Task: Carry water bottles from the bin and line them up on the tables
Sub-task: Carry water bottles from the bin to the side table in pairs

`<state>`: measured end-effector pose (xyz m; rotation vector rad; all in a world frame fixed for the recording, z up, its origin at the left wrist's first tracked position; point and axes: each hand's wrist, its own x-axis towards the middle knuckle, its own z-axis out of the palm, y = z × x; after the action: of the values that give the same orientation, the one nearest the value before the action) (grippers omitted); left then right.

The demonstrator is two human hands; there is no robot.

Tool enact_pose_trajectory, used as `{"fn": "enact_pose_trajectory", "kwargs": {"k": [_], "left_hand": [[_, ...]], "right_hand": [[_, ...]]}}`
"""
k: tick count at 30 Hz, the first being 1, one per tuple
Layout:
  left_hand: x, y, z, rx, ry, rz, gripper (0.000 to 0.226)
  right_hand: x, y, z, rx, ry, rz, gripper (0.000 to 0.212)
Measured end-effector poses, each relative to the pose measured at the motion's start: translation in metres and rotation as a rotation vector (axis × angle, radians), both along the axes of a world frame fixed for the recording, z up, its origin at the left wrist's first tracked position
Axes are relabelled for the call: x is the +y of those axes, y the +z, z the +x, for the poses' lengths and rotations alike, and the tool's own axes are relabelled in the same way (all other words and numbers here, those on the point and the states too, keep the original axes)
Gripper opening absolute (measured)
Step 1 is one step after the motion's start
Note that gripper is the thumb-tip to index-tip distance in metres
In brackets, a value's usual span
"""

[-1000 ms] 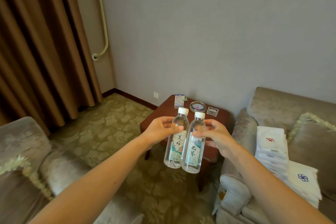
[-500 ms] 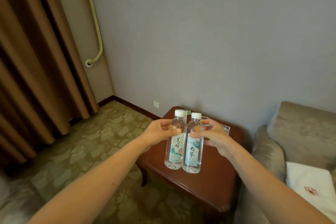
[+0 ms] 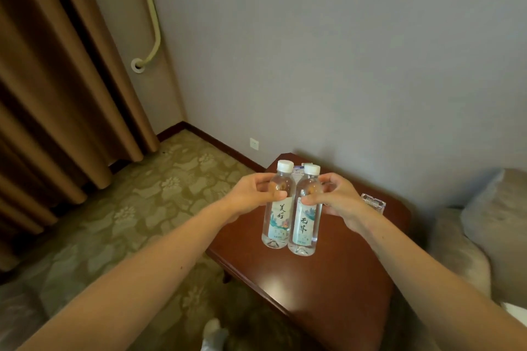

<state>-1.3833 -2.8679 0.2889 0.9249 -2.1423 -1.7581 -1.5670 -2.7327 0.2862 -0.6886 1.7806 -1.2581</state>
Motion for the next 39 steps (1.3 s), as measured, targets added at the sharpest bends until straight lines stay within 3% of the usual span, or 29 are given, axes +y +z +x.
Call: {"fn": "enact_pose_trajectory", "kwargs": {"k": [3,17,21,25,32,39], "left_hand": [[-0.036,-0.013,-0.020,-0.012,-0.053,0.034,0.051],[-0.220,-0.138,-0.121,-0.147,-0.337,0.096,0.062],[-0.236,-0.189,-0.139,-0.158,-0.372,0.101,0.072],[-0.240,-0.228,-0.154,-0.119,-0.408,0.098,0.065],[-0.242,-0.294,-0.164,-0.053,-0.384,0.093,0.062],[-0.255,-0.340,-0.167,-0.014,-0.395,0.021,0.073]], "right_hand": [[-0.030,-0.016,-0.012,-0.020,-0.059,0.017,0.057],[-0.163,-0.145,-0.056,0.113,-0.384,0.071,0.058],[-0.168,-0.194,-0.059,0.109,-0.465,0.057,0.064],[-0.170,-0.234,-0.063,0.119,-0.516,0.036,0.063],[-0.175,-0.297,-0.077,0.304,-0.509,0.005,0.062],[-0.186,-0.336,-0.082,0.396,-0.469,-0.034,0.064]]}}
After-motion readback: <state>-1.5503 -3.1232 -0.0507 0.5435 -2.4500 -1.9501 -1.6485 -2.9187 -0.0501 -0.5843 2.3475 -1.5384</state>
